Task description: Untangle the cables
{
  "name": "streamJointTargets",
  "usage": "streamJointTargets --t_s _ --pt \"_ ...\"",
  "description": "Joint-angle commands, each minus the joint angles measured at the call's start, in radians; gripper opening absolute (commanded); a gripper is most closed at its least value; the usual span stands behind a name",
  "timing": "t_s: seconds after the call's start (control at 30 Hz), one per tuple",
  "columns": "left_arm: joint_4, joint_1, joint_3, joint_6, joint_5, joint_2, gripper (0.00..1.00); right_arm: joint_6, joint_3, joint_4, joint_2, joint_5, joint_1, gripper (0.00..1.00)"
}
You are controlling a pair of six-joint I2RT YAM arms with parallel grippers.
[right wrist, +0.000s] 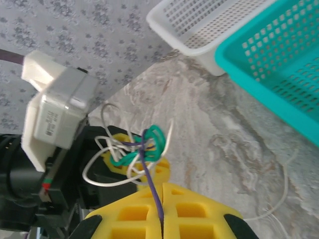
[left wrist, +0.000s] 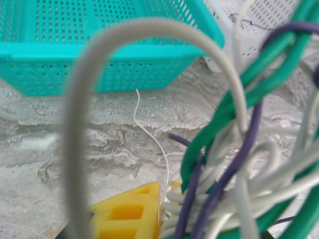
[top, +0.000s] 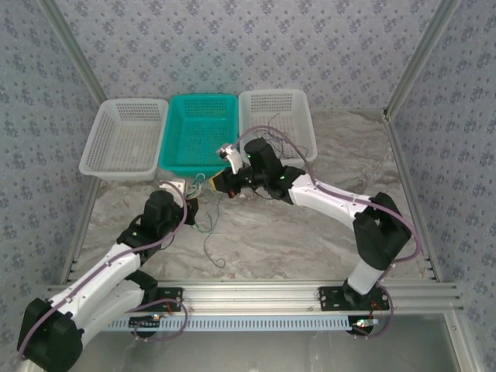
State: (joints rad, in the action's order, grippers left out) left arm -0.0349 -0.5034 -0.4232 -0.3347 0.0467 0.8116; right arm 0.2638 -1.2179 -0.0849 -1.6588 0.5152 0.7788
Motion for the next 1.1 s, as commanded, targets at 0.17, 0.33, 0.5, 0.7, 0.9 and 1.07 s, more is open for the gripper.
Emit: streamJointTargets --t_s 0.17,0.33,0.5,0.7,0.9,1.07 --pt "-0.082 0.022 0.008 -0.078 0.131 -0.003 0.13 0.082 0.126 -0.157 0.24 -0.354 -0.101 0.0" --pt "-0.087 0.025 0.007 -0.082 0.13 -0.004 0.21 0.086 0.167 -0.127 0.34 -0.573 -0.131 0.0" --pt "-0.086 0.026 0.006 -0.081 0.123 -0.009 0.17 0.167 0.254 -0.076 0.446 -0.766 -0.216 0.0" --pt "-0.077 0.028 0.01 -0.087 0.11 -0.005 0.1 0.227 0.311 0.042 0.553 -0.857 -0.301 0.0" --pt "-0.081 0.029 0.007 -0.092 0.11 -0.008 0.1 0.343 0.349 0.204 0.643 -1.028 -0.358 0.0" --pt "-0.091 0.031 0.007 -0.097 0.116 -0.015 0.12 0.393 0.393 0.233 0.708 -1.048 -0.403 0.0"
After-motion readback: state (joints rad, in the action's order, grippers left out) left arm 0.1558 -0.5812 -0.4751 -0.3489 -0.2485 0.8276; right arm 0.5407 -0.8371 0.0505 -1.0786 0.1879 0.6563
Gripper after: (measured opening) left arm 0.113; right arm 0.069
